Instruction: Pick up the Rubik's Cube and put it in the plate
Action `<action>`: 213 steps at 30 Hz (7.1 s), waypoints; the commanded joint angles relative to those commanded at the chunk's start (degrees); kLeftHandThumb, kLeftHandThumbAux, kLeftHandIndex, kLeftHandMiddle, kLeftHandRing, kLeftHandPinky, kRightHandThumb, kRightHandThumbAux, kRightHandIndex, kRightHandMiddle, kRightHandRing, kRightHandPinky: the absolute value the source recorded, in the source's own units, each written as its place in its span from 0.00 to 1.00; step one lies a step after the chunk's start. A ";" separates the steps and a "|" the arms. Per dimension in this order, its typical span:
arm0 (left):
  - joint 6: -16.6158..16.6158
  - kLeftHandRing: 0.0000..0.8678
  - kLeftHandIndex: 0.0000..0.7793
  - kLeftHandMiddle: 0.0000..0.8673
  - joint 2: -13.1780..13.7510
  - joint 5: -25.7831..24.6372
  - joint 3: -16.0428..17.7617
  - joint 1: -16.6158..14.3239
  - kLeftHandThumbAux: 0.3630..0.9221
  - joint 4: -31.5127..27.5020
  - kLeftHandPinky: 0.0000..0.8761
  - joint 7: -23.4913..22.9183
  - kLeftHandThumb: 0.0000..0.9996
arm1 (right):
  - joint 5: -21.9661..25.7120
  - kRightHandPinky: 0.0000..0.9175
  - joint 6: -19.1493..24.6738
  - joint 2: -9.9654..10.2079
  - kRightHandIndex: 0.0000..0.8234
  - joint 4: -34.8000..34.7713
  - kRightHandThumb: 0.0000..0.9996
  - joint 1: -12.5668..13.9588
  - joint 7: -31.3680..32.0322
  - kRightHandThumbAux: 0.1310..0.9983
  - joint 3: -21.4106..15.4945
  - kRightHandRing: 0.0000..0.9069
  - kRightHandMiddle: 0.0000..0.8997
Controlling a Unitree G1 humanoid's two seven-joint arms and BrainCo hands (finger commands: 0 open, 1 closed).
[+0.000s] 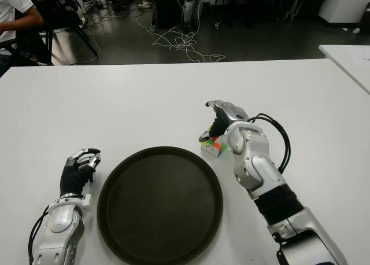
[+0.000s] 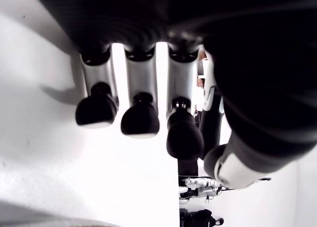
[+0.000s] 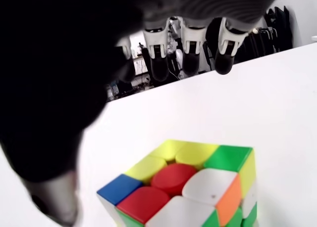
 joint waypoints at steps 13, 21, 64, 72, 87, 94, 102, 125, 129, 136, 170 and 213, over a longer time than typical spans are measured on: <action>-0.17 0.94 0.57 0.93 0.25 -0.87 0.13 0.12 0.61 0.13 0.92 -1.00 0.71 | -0.51 0.03 1.31 -0.24 0.02 -0.39 0.00 0.09 0.54 0.73 0.95 0.03 0.03; -0.03 0.95 0.57 0.93 0.42 -1.02 0.18 0.15 0.61 0.08 0.92 -1.14 0.71 | -0.41 0.05 1.00 -0.31 0.03 0.33 0.00 0.34 -0.18 0.77 1.31 0.05 0.05; -1.85 0.95 0.57 0.94 0.64 0.56 0.17 0.10 0.61 1.17 0.93 -0.63 0.71 | 2.19 0.05 1.15 0.76 0.02 1.62 0.00 3.00 -2.51 0.77 0.40 0.04 0.04; -2.00 0.95 0.57 0.93 0.73 0.53 0.31 0.00 0.61 1.44 0.93 -0.71 0.71 | 1.57 0.04 1.86 0.34 0.00 0.92 0.00 3.14 -1.86 0.74 0.81 0.03 0.03; -1.91 0.95 0.57 0.93 0.69 0.40 0.59 -0.16 0.61 1.51 0.92 -0.64 0.71 | 0.75 0.02 3.23 -0.07 0.00 0.23 0.00 3.18 -1.42 0.71 1.67 0.00 0.01; -1.64 0.94 0.57 0.93 0.88 0.12 0.68 -0.26 0.61 1.41 0.92 -1.08 0.71 | 1.07 0.01 2.99 -0.22 0.00 -0.95 0.00 3.86 -1.85 0.73 1.12 0.00 0.01; -0.69 0.94 0.57 0.93 0.81 0.04 0.74 -0.33 0.61 0.95 0.92 -1.20 0.71 | 1.04 0.02 3.72 -0.22 0.00 -1.38 0.00 4.01 -2.04 0.74 0.80 0.02 0.02; -1.36 0.94 0.57 0.93 0.63 -0.30 0.95 -0.17 0.61 1.09 0.91 -1.50 0.71 | 0.27 0.02 3.97 -1.14 0.00 -1.70 0.00 3.94 -0.55 0.76 1.86 0.01 0.02; -1.04 0.94 0.57 0.93 0.60 -0.08 0.95 -0.17 0.61 0.99 0.92 -1.22 0.71 | 0.11 0.03 4.27 -1.17 0.00 -1.90 0.00 3.94 -0.19 0.76 1.95 0.02 0.03; -0.99 0.95 0.57 0.93 0.41 -0.18 1.12 -0.24 0.61 1.02 0.93 -0.97 0.71 | 0.15 0.02 4.01 -1.39 0.00 -2.12 0.00 4.01 0.13 0.76 2.03 0.01 0.02; -4.66 0.96 0.57 0.93 -0.26 -1.60 1.53 -0.01 0.61 2.61 0.94 -0.07 0.71 | 0.86 0.04 3.56 0.07 0.04 1.42 0.00 0.88 0.90 0.76 1.94 0.05 0.05; -9.25 0.96 0.57 0.93 -1.04 -3.28 2.24 -0.59 0.61 5.61 0.95 0.52 0.71 | 2.96 0.06 3.07 1.78 0.05 5.31 0.00 0.95 -0.84 0.75 0.70 0.06 0.06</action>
